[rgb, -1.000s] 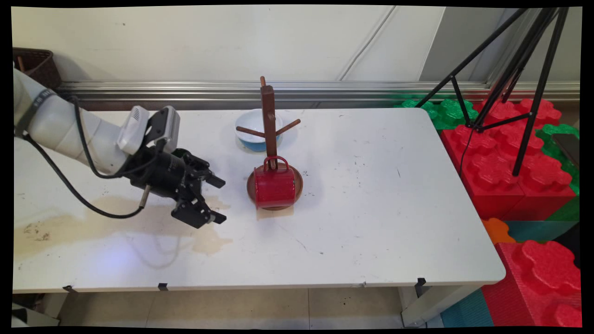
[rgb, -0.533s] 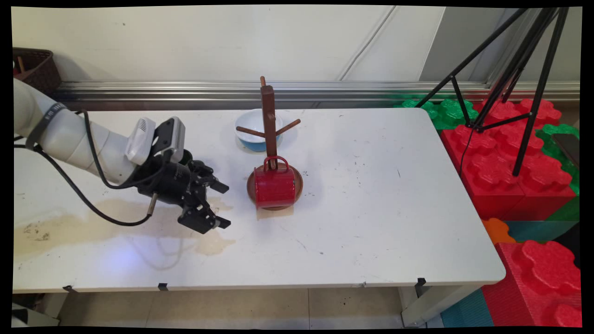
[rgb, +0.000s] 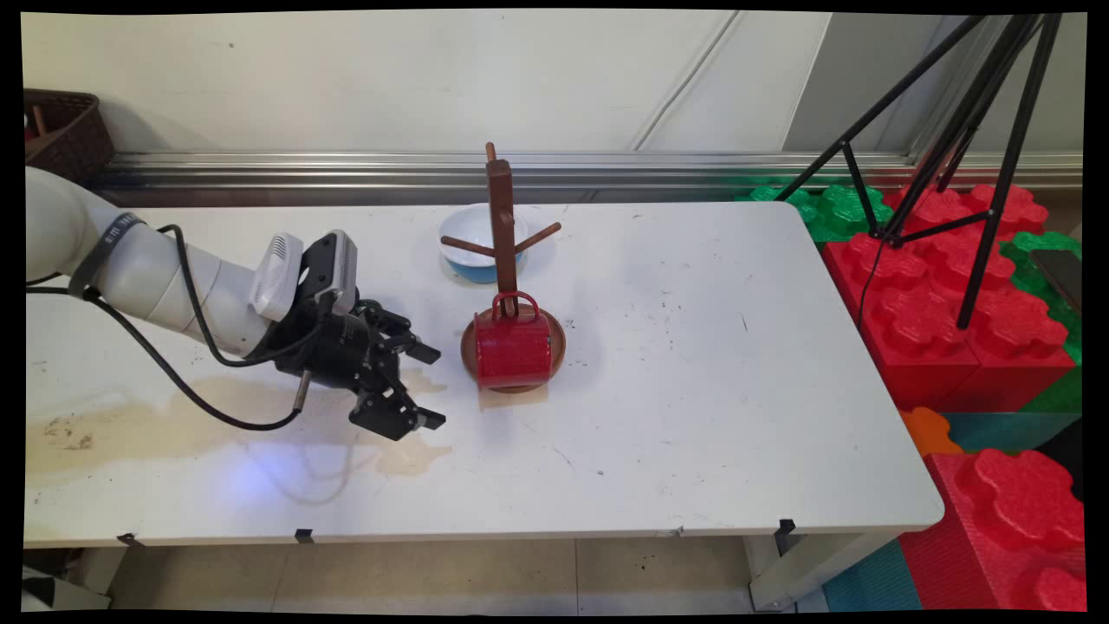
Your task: Pick up the red mug from the rack
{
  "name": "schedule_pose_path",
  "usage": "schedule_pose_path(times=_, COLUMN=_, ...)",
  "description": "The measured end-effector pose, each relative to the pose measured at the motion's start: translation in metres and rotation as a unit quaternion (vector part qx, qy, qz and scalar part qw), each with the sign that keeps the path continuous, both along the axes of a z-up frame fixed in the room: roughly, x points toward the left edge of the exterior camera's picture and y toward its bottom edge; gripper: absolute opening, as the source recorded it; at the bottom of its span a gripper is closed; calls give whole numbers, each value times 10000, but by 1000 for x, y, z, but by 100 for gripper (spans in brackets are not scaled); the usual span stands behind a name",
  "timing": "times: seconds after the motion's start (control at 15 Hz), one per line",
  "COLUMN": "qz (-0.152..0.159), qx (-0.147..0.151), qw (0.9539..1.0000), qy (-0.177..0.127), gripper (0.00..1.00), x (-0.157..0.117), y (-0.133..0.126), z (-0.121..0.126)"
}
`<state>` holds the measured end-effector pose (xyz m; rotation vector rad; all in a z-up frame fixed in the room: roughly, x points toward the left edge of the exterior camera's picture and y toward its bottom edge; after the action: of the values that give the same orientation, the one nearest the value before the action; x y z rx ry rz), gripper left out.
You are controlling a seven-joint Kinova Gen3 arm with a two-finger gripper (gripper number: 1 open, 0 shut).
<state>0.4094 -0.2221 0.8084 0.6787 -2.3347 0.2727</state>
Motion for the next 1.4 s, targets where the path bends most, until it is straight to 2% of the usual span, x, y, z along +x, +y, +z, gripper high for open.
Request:
schedule_pose_path(times=0.73, qz=-56, qx=-228, qw=9995, qy=197, gripper=100, x=-6, y=1, z=-11)
schedule_pose_path(times=1.4, qz=93, qx=-317, qw=9987, qy=400, gripper=100, x=-12, y=0, z=-22)
